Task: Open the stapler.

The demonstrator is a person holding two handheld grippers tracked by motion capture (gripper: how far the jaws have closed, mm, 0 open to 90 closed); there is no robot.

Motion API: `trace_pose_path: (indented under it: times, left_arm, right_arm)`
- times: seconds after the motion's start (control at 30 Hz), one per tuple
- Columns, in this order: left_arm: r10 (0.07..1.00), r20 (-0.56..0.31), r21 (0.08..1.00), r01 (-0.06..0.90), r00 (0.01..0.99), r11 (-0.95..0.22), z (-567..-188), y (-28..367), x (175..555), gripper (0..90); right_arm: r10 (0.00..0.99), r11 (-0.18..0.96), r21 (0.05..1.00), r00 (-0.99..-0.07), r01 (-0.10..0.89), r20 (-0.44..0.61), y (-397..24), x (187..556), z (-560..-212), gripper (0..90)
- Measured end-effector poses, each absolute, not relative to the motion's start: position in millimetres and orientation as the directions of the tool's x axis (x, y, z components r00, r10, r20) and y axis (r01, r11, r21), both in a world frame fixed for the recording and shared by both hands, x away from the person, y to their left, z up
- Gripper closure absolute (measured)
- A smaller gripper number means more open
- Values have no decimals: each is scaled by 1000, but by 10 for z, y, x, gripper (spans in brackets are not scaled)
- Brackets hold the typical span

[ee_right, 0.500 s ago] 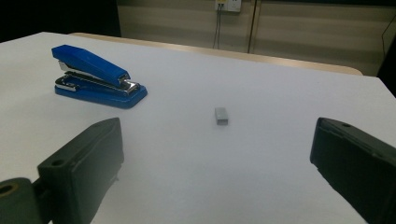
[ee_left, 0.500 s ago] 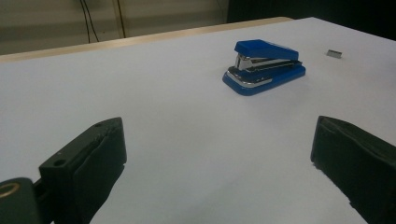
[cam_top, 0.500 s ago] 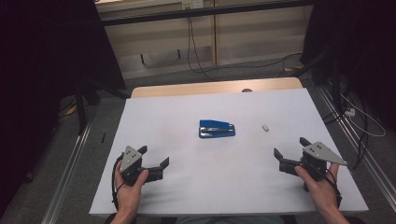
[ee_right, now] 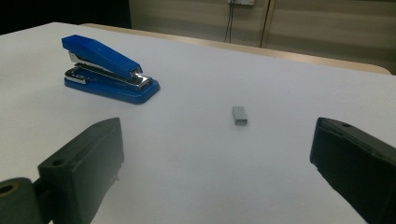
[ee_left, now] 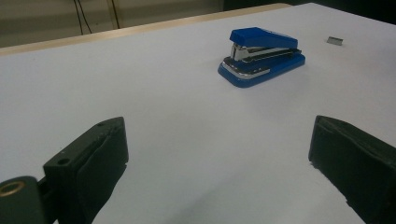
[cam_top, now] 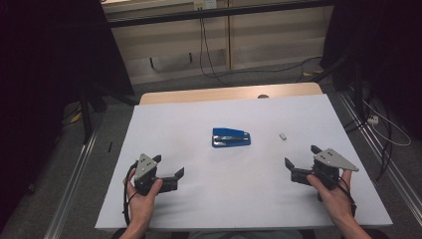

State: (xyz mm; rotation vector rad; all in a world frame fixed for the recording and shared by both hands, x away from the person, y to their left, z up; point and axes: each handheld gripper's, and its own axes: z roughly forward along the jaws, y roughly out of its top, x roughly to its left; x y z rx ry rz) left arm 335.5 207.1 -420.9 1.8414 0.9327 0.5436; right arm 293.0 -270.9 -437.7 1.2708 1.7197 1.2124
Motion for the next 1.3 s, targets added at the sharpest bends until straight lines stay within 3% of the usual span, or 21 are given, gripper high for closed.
trace_pose_path:
  times: [0.3,0.67,0.83,1.13,1.3]
  left_arm:
    - [779,-83,883,409,621,-231,-4244,2085,3408,60]
    - [749,-65,882,389,659,-265,-4270,1987,3513,60]
    - [732,-98,891,388,674,-237,-4275,1898,3566,63]
    - [711,-53,883,366,701,-295,-4245,1696,3655,71]
    - [704,-39,879,359,709,-313,-4238,1593,3710,60]
  right_arm:
    - [941,102,937,-338,334,18,-2653,2955,-4380,24]
    - [937,98,935,-349,340,29,-2563,3040,-4385,24]
    - [919,114,935,-392,337,29,-2449,3054,-4386,24]
    - [913,94,939,-405,332,52,-2441,3160,-4281,25]
    - [906,141,929,-423,342,19,-2373,3217,-4318,21]
